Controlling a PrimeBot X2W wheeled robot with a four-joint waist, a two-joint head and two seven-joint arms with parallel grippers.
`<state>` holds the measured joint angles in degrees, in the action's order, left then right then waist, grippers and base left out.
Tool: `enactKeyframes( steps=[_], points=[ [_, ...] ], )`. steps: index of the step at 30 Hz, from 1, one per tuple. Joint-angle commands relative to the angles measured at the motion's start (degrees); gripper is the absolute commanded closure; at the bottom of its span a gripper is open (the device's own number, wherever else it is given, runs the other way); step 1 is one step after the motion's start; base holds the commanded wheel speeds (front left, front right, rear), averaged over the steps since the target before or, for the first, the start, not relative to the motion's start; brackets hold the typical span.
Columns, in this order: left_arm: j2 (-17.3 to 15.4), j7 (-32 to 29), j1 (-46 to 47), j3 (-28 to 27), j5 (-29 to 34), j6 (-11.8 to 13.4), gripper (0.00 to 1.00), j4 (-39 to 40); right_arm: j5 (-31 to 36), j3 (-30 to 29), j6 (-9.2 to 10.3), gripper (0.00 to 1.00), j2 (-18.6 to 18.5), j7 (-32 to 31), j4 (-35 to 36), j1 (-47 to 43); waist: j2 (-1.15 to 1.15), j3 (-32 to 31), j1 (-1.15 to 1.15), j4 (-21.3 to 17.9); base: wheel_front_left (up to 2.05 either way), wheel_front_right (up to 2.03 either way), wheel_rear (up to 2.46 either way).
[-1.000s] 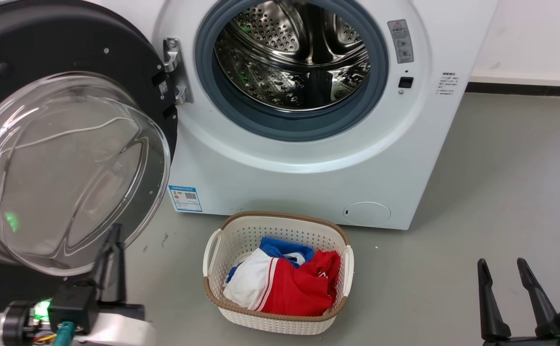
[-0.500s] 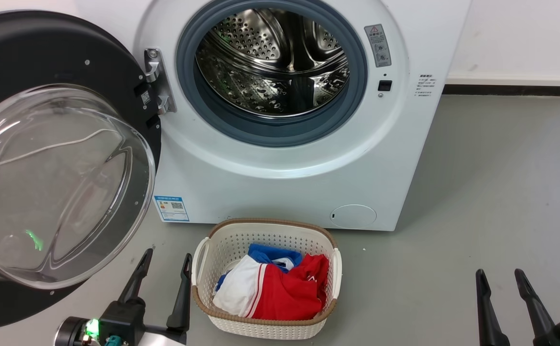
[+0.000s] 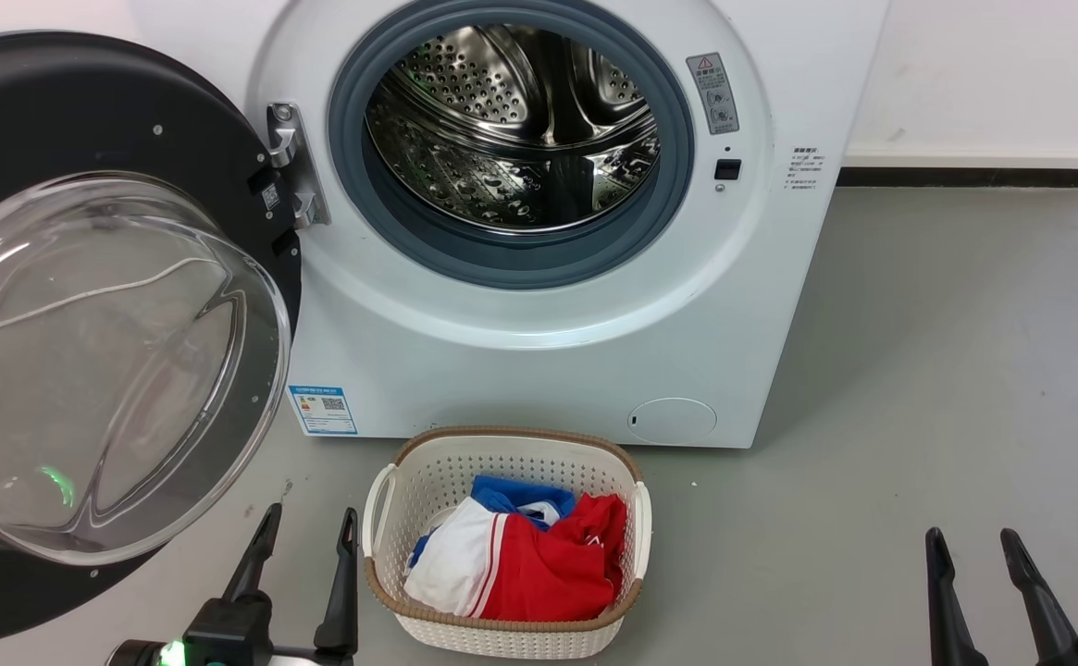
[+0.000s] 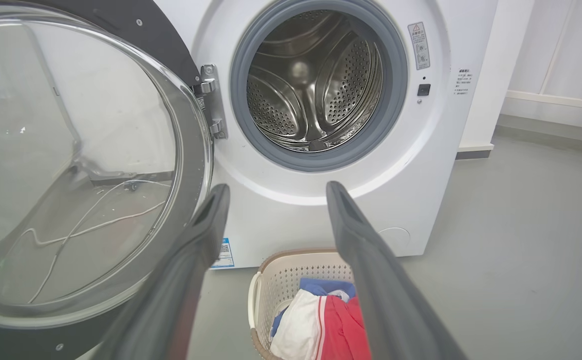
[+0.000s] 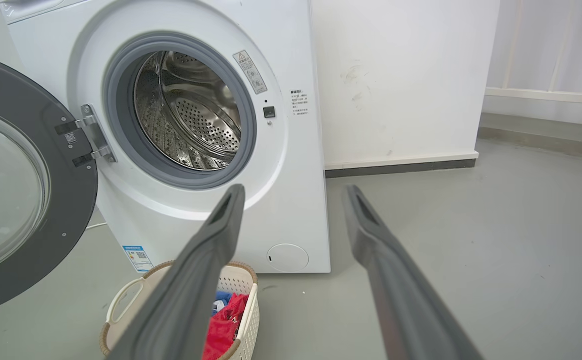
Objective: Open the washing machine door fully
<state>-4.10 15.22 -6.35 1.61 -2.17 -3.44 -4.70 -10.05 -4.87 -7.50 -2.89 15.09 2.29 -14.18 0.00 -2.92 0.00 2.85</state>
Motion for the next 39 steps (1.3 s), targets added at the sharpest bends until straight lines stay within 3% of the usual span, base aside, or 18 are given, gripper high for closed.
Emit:
enactKeyframes(
  steps=[1, 9, 10, 15, 27, 31, 39],
  points=[
    [0.16, -0.14, -0.36, -0.11, 0.02, 0.3, 0.0, -0.01, -0.15, -0.13, 0.01, 0.0, 0.04, 0.1, 0.32, -0.32, 0.0, -0.03, 0.0, 0.07, 0.0, 0.0, 0.0],
    [0.27, -0.14, -0.46, -0.55, 0.18, 0.74, 0.0, 0.09, -0.16, -0.26, 0.01, 0.0, 0.04, 0.1, 0.42, -0.2, 0.0, 0.0, 0.0, 0.18, 0.0, 0.0, 0.0],
    [0.29, 0.02, -0.14, -0.41, -0.07, 0.45, 1.0, -0.17, -0.12, -0.15, 0.0, 1.0, 0.01, -0.01, -0.06, 0.01, 0.0, 0.0, 0.0, 0.19, 0.0, 0.0, 0.0],
    [0.62, -0.41, -0.81, -0.5, -1.25, 0.35, 1.0, -2.96, -1.29, 0.1, 0.0, 1.0, 0.07, -0.43, -2.55, -0.05, 0.0, 0.02, 0.0, 0.17, 0.0, 0.0, 0.0],
    [0.7, -3.67, 1.31, -1.72, -14.55, -0.32, 1.0, -3.92, -14.19, 0.68, 0.0, 1.0, -0.63, -2.93, -4.53, 3.07, 0.0, 0.3, 0.0, -0.1, 0.0, 0.0, 0.0],
    [0.75, -5.41, 2.42, -2.3, -22.15, -0.69, 1.0, -4.35, -21.43, 0.94, 0.0, 1.0, -0.94, -4.41, -5.68, 4.85, 0.0, 0.47, 0.0, -0.27, 0.0, 0.0, 0.0],
    [0.8, -7.07, 3.5, -2.88, -29.14, -1.08, 1.0, -4.81, -28.04, 1.1, 0.0, 1.0, -1.18, -5.83, -6.73, 6.47, 0.0, 0.64, 0.0, -0.44, 0.0, 0.0, 0.0]
  ],
)
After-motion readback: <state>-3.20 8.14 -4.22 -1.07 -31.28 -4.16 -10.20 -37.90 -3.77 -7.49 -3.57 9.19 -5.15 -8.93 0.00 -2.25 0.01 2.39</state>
